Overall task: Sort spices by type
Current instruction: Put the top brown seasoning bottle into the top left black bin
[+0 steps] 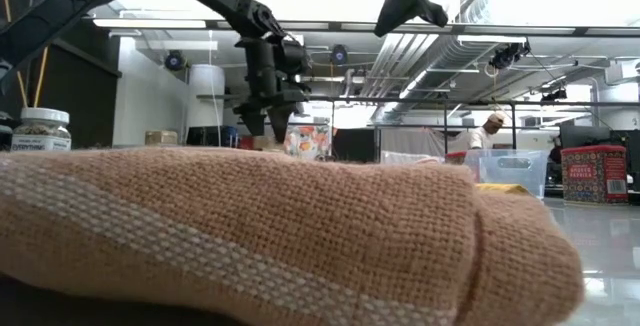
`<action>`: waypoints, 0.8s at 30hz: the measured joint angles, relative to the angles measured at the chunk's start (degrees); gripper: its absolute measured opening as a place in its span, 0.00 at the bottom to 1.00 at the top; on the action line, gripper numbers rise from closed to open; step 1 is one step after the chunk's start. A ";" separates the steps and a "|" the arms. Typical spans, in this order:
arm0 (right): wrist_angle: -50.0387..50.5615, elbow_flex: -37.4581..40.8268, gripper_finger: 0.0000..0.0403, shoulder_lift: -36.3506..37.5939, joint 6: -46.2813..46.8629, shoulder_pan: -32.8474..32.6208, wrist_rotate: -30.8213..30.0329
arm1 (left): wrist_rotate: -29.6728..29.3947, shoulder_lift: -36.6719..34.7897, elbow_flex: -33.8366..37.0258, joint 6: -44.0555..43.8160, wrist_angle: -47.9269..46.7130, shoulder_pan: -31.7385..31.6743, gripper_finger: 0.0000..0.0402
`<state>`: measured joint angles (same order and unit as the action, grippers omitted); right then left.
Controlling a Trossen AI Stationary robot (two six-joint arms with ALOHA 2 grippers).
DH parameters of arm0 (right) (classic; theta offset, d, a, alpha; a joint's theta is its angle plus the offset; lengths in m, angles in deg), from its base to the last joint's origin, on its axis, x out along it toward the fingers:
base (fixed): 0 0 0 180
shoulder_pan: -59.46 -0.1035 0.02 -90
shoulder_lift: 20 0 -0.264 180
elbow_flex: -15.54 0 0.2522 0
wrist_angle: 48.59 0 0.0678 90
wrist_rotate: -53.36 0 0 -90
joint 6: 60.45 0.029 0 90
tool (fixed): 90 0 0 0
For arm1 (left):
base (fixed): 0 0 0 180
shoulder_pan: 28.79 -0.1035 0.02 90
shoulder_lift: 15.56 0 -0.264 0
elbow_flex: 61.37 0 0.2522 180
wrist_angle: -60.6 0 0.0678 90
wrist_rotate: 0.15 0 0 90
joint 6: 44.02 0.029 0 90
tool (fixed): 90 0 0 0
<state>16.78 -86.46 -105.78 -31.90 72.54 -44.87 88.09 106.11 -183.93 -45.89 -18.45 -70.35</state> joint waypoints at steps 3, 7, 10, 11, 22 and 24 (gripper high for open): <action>0.00 0.00 0.00 0.00 -0.02 0.00 0.13 | 0.10 1.40 0.04 -0.04 -1.10 -0.01 0.78; 0.02 0.00 0.00 0.00 -0.02 0.00 0.17 | 0.06 2.40 0.11 0.00 -1.15 0.38 0.78; 0.02 0.00 0.00 0.00 -0.14 0.00 0.16 | 0.07 2.29 0.11 0.04 0.72 0.78 0.78; 0.02 0.00 0.00 0.00 -0.17 0.00 0.15 | 0.09 2.25 0.11 0.04 1.41 0.79 0.78; 0.04 0.00 0.00 0.00 -1.76 0.00 0.11 | 0.57 1.14 0.01 3.43 -2.21 1.05 0.60; 0.04 0.00 0.00 0.00 -1.97 0.00 0.09 | 1.21 -1.02 0.13 3.65 -2.33 0.82 0.60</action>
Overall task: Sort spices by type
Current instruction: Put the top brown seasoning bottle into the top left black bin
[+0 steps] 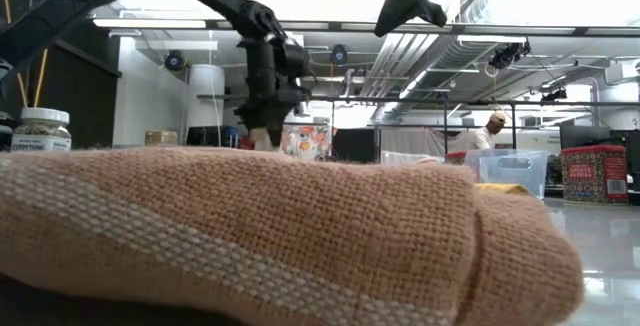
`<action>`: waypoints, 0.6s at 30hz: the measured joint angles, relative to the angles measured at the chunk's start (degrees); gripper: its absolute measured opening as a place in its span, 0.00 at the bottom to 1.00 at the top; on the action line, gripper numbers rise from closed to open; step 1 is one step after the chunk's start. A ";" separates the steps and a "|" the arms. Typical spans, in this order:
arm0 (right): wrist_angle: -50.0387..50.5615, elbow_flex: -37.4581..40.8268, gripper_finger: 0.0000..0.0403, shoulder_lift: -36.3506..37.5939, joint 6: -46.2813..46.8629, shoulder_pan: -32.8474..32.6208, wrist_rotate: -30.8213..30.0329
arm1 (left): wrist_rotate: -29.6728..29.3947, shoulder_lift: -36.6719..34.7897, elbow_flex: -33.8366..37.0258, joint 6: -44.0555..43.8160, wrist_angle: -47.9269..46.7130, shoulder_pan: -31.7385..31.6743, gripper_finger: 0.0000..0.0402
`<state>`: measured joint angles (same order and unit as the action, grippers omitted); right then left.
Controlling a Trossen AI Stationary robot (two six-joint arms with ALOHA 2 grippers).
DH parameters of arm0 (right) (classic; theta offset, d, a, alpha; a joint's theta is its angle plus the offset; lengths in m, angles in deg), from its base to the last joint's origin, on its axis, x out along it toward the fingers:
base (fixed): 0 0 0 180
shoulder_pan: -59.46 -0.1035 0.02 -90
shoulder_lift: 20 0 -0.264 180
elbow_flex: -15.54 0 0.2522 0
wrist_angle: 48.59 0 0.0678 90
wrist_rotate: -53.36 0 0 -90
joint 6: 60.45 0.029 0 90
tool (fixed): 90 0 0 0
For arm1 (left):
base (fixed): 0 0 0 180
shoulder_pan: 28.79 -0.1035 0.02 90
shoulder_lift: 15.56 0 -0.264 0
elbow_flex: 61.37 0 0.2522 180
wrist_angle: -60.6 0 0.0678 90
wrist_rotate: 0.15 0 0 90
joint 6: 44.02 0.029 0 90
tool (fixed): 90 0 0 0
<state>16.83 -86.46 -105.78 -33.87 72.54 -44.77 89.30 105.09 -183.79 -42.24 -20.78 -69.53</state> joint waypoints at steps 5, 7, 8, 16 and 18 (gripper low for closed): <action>0.00 0.00 0.00 0.00 -1.42 0.07 -0.34 | 0.67 -10.95 0.23 0.39 0.46 -0.05 0.60; 0.00 0.00 0.00 0.00 -1.57 0.07 -1.05 | -1.72 -15.98 0.79 -0.09 0.80 0.55 0.60; 0.00 0.00 0.00 0.00 -1.59 0.07 -1.27 | -3.21 -18.53 1.21 -0.66 0.97 0.79 0.60; 0.00 0.00 0.00 0.00 -2.22 0.17 -1.69 | -9.93 -34.52 19.29 -9.73 1.39 -2.60 0.60; 0.00 0.00 0.00 0.00 -2.22 0.17 -1.69 | -10.38 -38.15 25.92 -12.66 3.22 -4.26 0.60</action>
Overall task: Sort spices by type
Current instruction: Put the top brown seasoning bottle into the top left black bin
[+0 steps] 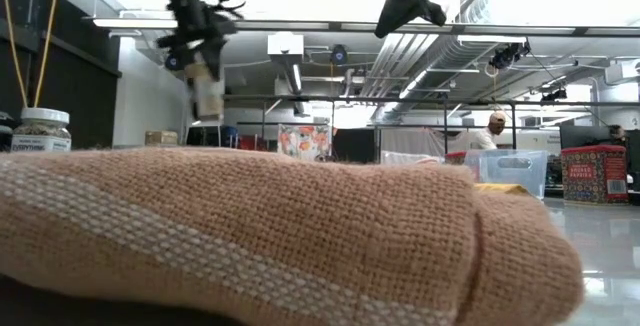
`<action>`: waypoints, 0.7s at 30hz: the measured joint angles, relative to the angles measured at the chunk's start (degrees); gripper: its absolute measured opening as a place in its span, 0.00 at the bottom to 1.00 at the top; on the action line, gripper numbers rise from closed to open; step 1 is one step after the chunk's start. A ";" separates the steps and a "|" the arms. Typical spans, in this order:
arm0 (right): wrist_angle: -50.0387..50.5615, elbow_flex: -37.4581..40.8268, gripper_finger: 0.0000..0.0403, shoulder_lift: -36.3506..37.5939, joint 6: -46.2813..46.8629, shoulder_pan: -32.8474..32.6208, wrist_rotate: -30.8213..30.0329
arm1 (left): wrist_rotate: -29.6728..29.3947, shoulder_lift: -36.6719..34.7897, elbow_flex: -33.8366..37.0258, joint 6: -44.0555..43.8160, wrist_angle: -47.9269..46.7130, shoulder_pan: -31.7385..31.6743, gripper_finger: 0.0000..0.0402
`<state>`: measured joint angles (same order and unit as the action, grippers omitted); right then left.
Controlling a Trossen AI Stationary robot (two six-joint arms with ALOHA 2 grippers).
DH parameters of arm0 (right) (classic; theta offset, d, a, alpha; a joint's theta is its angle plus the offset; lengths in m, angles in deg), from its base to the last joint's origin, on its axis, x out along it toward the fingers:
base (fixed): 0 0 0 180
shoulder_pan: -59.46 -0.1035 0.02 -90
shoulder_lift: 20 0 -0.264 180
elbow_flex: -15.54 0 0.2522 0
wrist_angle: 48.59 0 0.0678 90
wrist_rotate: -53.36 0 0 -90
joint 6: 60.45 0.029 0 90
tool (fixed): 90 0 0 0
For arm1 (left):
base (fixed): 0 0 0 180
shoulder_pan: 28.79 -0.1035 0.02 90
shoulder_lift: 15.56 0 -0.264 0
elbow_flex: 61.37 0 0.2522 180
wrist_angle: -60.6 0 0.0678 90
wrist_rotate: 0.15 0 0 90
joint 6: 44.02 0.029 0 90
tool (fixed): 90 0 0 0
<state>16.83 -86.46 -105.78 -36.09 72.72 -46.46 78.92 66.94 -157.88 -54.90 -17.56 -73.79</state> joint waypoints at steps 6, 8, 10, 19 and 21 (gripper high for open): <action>-0.07 0.00 0.00 0.00 0.02 0.02 -0.44 | 3.62 -4.57 14.93 -9.29 11.22 -4.44 0.60; -0.37 0.00 0.00 0.00 0.05 0.24 -0.42 | 5.10 -4.13 16.91 -10.01 13.96 -5.38 0.60; -0.80 0.00 0.00 0.00 0.13 0.27 -0.44 | 5.31 -2.80 17.61 -10.28 14.94 -5.85 0.60; -1.36 0.00 0.00 -0.02 0.66 0.33 -0.36 | 3.70 3.82 17.13 -10.47 16.21 -8.29 0.60; -1.36 0.00 0.00 -0.02 0.66 0.33 -0.33 | 3.83 5.09 17.38 -10.04 15.79 -8.30 0.60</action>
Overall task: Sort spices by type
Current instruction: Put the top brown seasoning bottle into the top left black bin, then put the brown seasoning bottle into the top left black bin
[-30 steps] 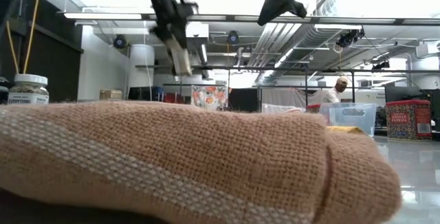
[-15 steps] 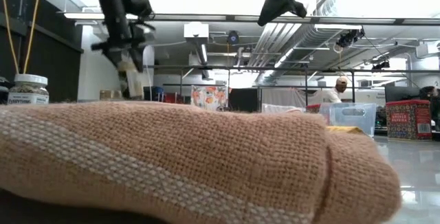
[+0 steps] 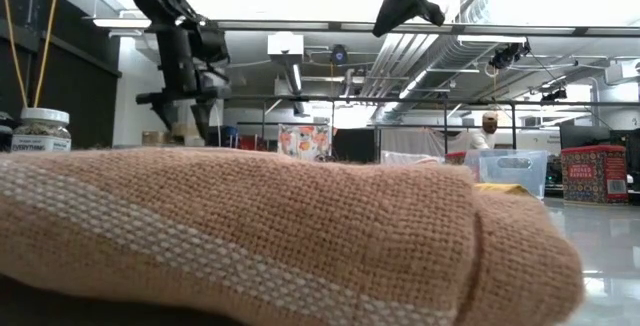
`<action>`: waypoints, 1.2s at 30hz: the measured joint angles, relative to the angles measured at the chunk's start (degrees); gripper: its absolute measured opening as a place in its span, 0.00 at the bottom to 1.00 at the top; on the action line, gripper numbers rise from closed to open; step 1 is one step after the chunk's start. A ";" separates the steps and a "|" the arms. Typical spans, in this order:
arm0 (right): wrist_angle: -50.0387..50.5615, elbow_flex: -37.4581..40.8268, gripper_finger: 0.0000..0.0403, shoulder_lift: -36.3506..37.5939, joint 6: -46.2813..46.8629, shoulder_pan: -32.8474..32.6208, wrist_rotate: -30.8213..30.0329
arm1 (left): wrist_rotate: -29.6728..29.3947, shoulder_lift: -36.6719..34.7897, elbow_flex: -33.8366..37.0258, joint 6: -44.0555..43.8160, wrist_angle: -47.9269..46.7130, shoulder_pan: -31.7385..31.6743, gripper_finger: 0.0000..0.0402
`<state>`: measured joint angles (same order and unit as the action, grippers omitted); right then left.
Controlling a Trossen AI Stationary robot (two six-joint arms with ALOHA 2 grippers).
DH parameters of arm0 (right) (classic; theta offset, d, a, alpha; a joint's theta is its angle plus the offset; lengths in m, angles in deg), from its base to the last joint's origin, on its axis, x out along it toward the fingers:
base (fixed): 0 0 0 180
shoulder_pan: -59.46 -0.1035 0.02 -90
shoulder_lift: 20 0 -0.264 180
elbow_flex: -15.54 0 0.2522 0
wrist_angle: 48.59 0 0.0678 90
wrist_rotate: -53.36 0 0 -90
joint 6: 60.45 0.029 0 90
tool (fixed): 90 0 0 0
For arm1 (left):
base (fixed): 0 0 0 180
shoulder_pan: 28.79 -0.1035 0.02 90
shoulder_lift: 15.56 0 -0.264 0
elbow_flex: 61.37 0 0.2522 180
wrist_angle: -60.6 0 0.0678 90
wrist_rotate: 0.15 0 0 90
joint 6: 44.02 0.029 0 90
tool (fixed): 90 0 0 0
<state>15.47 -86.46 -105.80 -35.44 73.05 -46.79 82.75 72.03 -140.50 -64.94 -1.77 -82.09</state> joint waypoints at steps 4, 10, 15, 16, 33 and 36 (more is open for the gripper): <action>0.02 0.00 0.00 0.00 0.02 0.00 0.13 | -0.08 0.89 -0.13 -0.01 0.64 0.00 0.70; 0.03 0.00 0.00 0.00 0.46 0.00 0.13 | -0.52 0.63 -0.11 -0.72 1.08 -0.36 0.75; 0.02 0.00 0.00 0.00 0.46 0.00 0.13 | -0.44 0.59 -1.36 -1.00 0.22 -1.29 0.74; 0.03 0.00 0.00 0.00 0.46 0.00 0.13 | -0.44 0.59 -2.23 -0.89 0.15 -1.46 0.74; 0.04 0.00 0.00 0.00 -0.61 0.21 -0.32 | 1.66 -0.70 -6.01 4.68 3.09 8.64 0.28; 0.04 0.00 0.00 0.00 -0.48 0.55 -0.30 | 1.35 -0.70 -2.87 3.74 6.62 10.12 0.05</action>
<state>15.51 -86.46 -105.80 -35.92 73.59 -47.10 84.10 71.33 -143.37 -61.20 4.85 -71.96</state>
